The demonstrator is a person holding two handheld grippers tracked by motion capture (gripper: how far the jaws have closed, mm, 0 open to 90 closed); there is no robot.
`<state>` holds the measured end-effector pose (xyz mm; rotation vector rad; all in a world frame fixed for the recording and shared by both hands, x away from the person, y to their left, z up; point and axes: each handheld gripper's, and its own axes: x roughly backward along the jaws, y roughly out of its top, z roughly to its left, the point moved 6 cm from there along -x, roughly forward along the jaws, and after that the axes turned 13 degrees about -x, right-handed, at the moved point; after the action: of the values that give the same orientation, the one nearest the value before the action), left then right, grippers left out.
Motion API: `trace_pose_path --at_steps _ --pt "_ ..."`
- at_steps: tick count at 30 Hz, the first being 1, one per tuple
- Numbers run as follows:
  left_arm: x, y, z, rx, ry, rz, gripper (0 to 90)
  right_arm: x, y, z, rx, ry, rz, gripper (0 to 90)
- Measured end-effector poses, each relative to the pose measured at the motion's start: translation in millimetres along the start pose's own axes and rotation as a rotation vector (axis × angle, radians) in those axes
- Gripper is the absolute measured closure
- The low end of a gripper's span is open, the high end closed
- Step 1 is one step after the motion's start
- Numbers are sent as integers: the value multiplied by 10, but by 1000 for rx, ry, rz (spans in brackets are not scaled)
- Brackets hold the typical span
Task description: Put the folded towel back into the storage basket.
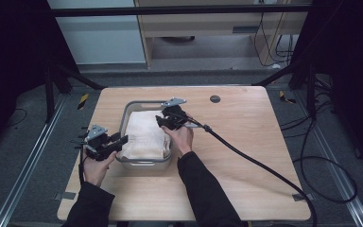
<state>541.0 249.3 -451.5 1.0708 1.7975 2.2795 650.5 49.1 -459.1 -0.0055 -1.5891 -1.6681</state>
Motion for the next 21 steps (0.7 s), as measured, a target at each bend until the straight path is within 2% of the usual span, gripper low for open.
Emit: trace_pose_path --at_steps 6,10,12,21 --pt "118 3 14 -1 -4 -25 552 228 81 -1 33 1 -42 351" --pt "189 -5 26 0 -3 -39 509 434 111 -50 27 8 -81 270" --pt "231 -13 36 -8 15 -45 484 543 112 -93 13 14 -89 239" --pt "280 -55 39 -16 30 -62 386 1039 -2 -365 -7 16 -113 182"
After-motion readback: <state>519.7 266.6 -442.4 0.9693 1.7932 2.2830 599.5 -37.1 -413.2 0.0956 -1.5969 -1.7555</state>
